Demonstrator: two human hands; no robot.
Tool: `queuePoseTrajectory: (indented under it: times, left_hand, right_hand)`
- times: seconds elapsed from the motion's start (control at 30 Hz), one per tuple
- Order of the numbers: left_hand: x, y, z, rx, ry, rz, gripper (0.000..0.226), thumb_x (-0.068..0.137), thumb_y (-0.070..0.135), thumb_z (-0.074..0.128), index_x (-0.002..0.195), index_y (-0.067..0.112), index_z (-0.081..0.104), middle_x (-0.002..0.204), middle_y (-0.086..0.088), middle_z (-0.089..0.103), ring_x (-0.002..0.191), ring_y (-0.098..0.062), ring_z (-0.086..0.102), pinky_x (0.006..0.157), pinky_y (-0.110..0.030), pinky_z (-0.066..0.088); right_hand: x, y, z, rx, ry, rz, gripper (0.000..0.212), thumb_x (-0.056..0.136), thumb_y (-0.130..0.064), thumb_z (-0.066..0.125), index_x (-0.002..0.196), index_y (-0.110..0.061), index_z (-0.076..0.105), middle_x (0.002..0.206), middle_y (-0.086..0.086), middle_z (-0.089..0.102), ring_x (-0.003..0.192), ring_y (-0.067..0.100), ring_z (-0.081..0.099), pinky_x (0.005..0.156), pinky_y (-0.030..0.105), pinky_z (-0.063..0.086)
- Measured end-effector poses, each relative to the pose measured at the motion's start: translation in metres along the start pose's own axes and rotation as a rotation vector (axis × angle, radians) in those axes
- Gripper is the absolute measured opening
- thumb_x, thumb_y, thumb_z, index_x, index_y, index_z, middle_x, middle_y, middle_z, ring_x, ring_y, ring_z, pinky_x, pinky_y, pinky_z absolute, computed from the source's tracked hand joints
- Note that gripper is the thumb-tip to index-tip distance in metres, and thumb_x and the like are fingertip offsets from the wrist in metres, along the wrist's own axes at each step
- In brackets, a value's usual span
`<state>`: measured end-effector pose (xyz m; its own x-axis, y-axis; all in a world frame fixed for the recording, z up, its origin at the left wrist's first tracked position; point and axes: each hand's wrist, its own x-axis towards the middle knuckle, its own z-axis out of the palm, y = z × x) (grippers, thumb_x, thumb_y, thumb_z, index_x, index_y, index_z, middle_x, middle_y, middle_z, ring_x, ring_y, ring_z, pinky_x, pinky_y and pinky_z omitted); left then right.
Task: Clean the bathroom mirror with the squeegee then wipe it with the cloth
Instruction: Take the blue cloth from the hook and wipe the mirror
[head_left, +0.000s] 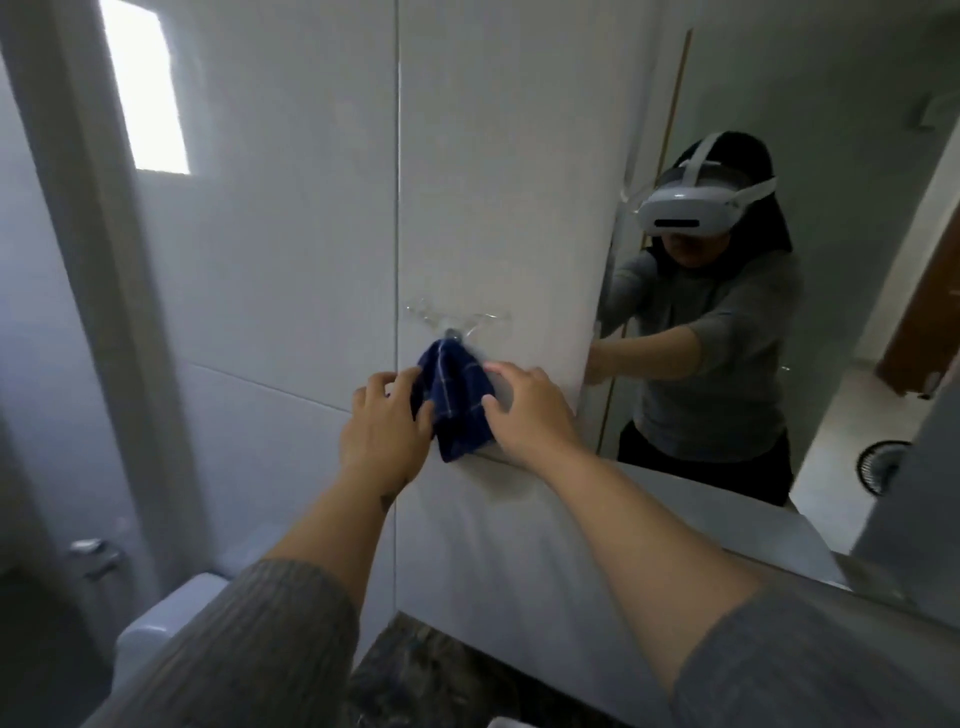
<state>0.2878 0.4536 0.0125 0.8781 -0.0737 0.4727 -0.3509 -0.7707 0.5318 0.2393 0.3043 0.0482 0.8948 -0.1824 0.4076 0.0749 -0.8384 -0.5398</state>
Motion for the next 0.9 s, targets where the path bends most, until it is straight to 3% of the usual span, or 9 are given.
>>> queuePoseTrajectory:
  times: [0.2, 0.33, 0.47, 0.57, 0.73, 0.9]
  left_hand:
    - [0.026, -0.015, 0.036, -0.149, -0.062, -0.066, 0.063, 0.087, 0.061, 0.040, 0.144, 0.047, 0.018, 0.146, 0.000, 0.038, 0.129, -0.026, 0.041, 0.096, -0.049, 0.045]
    - [0.034, -0.020, 0.054, -0.168, -0.044, -0.029, 0.069, 0.089, 0.055, 0.043, 0.146, 0.049, 0.004, 0.149, 0.003, 0.032, 0.129, -0.023, 0.041, 0.092, -0.047, 0.048]
    - [0.040, -0.027, 0.061, -0.205, 0.053, 0.006, 0.057, 0.096, 0.036, 0.042, 0.147, 0.044, 0.016, 0.138, 0.003, 0.043, 0.114, -0.019, 0.050, 0.077, -0.034, 0.046]
    - [0.041, -0.027, 0.060, -0.274, 0.068, 0.023, 0.053, 0.098, 0.027, 0.041, 0.146, 0.041, 0.026, 0.130, 0.003, 0.049, 0.106, -0.018, 0.054, 0.075, -0.028, 0.041]
    - [0.034, -0.020, 0.050, -0.375, 0.026, 0.067, 0.051, 0.097, 0.030, 0.037, 0.140, 0.054, 0.027, 0.115, 0.011, 0.051, 0.079, -0.019, 0.059, 0.073, -0.033, 0.051]
    - [0.032, 0.004, 0.019, -0.418, 0.111, 0.166, 0.052, 0.097, 0.031, 0.037, 0.140, 0.056, 0.024, 0.113, 0.016, 0.049, 0.082, -0.014, 0.060, 0.075, -0.033, 0.052]
  right_hand:
    - [0.045, -0.009, 0.033, 0.068, -0.006, -0.094, 0.047, 0.099, -0.033, 0.036, 0.146, -0.033, 0.034, 0.135, 0.008, 0.047, 0.123, 0.027, 0.047, 0.102, 0.039, 0.041]
    - [0.056, -0.007, 0.049, -0.020, 0.031, -0.133, 0.047, 0.100, -0.034, 0.033, 0.147, -0.030, 0.031, 0.133, 0.006, 0.044, 0.121, 0.026, 0.048, 0.096, 0.037, 0.043]
    - [0.062, -0.004, 0.053, 0.012, 0.031, -0.119, 0.047, 0.101, -0.028, 0.033, 0.147, -0.034, 0.031, 0.134, 0.011, 0.054, 0.119, 0.031, 0.052, 0.095, 0.037, 0.043]
    - [0.061, 0.001, 0.056, 0.157, -0.004, -0.083, 0.047, 0.100, -0.026, 0.036, 0.145, -0.039, 0.031, 0.136, 0.009, 0.057, 0.120, 0.030, 0.053, 0.098, 0.033, 0.042]
    - [0.055, -0.003, 0.057, 0.352, -0.032, -0.092, 0.045, 0.101, -0.028, 0.038, 0.145, -0.037, 0.034, 0.144, -0.001, 0.050, 0.127, 0.019, 0.049, 0.092, 0.017, 0.033]
    - [0.050, -0.019, 0.027, 0.473, 0.020, -0.222, 0.043, 0.103, -0.026, 0.034, 0.145, -0.036, 0.034, 0.137, -0.005, 0.053, 0.124, 0.010, 0.049, 0.104, 0.023, 0.037]
